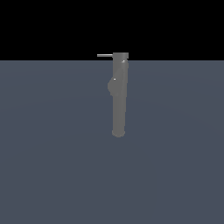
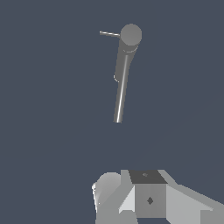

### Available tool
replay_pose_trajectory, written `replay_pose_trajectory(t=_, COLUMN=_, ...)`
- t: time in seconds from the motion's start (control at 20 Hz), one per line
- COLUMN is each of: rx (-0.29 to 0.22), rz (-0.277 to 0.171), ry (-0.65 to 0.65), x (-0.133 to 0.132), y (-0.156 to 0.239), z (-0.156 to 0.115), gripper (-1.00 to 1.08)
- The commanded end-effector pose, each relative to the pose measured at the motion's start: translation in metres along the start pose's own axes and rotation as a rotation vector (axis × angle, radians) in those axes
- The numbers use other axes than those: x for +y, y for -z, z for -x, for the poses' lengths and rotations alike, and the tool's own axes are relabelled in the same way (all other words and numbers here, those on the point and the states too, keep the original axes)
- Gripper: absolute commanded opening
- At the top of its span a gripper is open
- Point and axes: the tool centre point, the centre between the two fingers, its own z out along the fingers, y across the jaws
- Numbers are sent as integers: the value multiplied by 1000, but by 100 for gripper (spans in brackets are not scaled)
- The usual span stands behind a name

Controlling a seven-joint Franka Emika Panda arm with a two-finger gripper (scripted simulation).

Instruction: Turn on the faucet by rotating a designated handle.

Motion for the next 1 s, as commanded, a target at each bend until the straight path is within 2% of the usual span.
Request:
replay_pose_trajectory(t=0.0, rx=0, rz=0, ry=0, x=0, y=0, z=0, gripper=-100)
replay_pose_trajectory(t=0.45, rx=0, rz=-2, ry=-9, x=-2, y=-14, z=-18, gripper=-100)
replay_pose_trajectory(t=0.95, rx=-2, rz=-8, ry=-39, x=-10, y=-59, z=-76, gripper=-100)
